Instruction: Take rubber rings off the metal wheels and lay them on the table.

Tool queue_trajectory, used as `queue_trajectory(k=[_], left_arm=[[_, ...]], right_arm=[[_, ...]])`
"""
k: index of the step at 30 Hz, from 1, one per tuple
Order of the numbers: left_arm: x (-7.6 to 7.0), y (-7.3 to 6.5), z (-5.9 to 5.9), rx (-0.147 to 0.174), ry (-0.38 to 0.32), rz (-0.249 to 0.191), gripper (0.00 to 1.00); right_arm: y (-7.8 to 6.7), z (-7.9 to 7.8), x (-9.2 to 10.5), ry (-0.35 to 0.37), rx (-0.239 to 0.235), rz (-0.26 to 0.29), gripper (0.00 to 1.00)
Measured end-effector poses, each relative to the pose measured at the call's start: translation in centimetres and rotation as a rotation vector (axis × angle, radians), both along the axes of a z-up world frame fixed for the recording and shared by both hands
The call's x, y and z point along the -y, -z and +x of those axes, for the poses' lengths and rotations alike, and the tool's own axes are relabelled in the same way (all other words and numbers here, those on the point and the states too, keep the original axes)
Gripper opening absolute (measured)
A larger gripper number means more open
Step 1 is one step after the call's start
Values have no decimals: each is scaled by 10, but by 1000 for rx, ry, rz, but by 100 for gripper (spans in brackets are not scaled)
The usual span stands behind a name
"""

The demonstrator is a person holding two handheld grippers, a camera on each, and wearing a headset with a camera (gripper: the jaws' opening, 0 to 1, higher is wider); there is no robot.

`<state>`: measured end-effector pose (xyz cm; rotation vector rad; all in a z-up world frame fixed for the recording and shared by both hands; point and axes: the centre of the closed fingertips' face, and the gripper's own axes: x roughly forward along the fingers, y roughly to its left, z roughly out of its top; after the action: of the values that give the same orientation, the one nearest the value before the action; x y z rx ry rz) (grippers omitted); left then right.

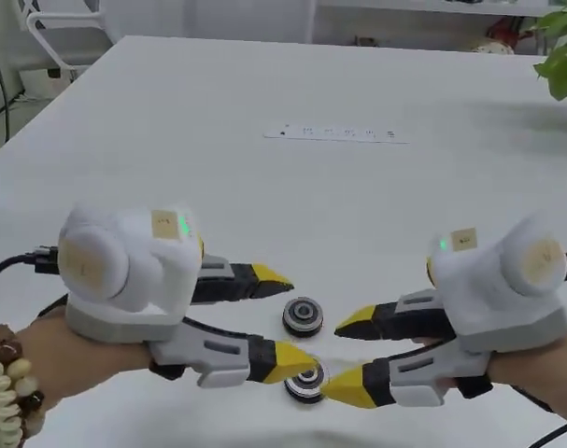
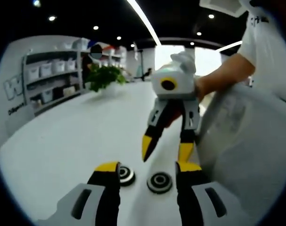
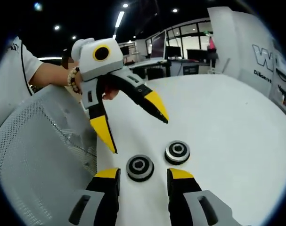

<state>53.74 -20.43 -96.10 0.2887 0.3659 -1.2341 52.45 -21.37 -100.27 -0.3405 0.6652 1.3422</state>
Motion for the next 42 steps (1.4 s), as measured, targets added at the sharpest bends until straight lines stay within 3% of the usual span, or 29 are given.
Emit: queue_trajectory(k=[8, 12, 18, 30, 42], left_arm=[[4, 19, -8, -22, 40, 43, 34], [5, 24, -8, -33, 36, 46, 31], [4, 37, -8, -34, 33, 100, 26], [6, 46, -14, -48, 54, 131, 15], [6, 46, -13, -57, 47, 120, 14]], right_arm=[[15, -4, -3, -7, 9, -53, 36], [17, -6, -4, -10, 0, -51, 34], [24, -11, -7, -29, 5, -75, 31], [25, -8, -7, -18, 13, -72, 24], [23, -8, -5, -42, 40, -82, 20]])
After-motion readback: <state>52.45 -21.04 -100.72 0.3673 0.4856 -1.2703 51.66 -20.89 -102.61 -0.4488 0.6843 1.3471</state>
